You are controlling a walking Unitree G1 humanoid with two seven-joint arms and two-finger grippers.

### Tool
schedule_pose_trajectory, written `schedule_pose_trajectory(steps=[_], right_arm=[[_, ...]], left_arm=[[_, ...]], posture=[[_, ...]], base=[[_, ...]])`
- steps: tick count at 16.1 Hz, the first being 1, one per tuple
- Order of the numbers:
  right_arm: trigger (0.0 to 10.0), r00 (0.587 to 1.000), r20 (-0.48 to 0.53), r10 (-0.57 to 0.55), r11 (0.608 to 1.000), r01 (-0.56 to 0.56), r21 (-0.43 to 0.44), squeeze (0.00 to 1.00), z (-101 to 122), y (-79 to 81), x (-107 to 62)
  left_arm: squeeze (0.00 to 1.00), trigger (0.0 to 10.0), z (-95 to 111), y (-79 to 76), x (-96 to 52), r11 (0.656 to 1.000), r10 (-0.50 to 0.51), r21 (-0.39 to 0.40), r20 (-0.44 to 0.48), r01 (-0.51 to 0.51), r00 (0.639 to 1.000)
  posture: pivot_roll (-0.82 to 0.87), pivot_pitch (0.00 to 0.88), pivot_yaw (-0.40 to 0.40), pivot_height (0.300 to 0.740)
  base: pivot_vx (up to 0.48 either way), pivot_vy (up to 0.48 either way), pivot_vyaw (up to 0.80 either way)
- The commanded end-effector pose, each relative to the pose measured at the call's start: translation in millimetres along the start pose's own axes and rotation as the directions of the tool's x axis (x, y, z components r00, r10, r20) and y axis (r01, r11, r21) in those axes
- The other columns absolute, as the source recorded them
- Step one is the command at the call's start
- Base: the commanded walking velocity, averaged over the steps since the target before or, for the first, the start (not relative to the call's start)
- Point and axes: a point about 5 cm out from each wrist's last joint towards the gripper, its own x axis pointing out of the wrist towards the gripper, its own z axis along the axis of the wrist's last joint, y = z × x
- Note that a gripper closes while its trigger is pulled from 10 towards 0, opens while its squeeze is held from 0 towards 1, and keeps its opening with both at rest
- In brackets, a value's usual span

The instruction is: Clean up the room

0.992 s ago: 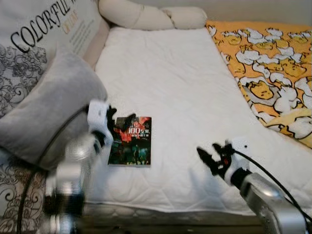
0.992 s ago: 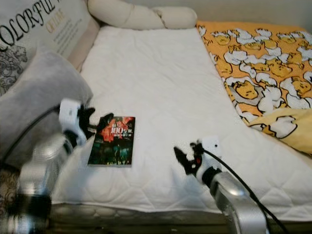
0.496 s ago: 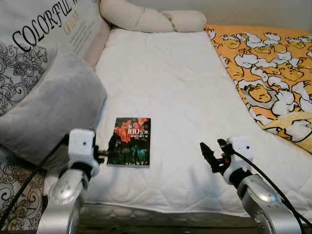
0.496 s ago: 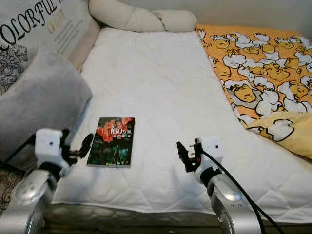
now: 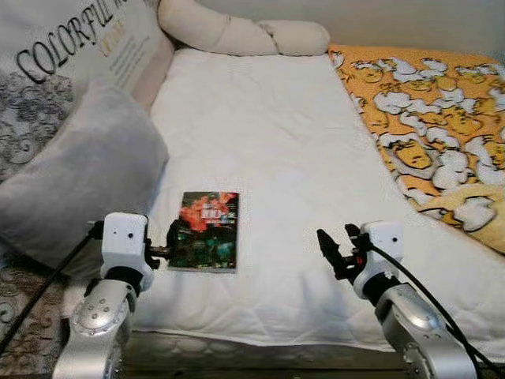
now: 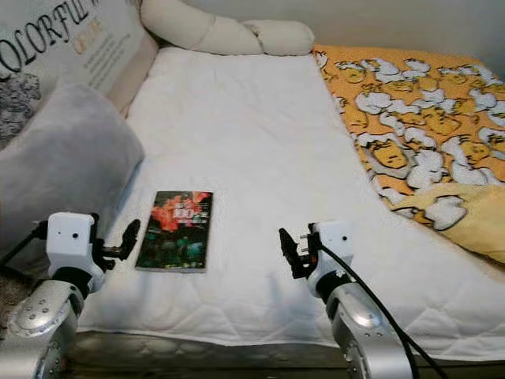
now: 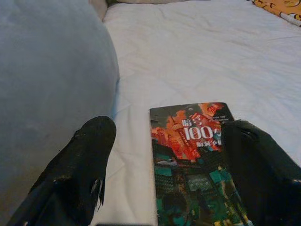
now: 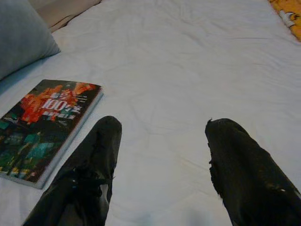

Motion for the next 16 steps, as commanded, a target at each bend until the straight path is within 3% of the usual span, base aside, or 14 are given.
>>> schedule_pose_trajectory(steps=[1,16], right_arm=[[10.0,0.999,-0.008,-0.038,0.999,0.038,-0.012,0.00,-3.2,-7.3,-2.5],[10.0,0.999,-0.007,-0.045,0.998,0.044,-0.048,0.00,-5.3,-7.9,9.7]], left_arm=[[0.01,10.0,4.2,-1.6,1.5,1.000,0.004,-0.002,0.008,-0.003,1.000],[0.01,10.0,5.5,-2.4,9.7,1.000,0.006,-0.013,-0.013,-0.006,1.000]], posture=[[-0.05,0.000,-0.045,0.740],[-0.08,0.000,-0.036,0.740]], base=[[0.000,-0.311,0.00],[0.000,-0.379,0.00]])
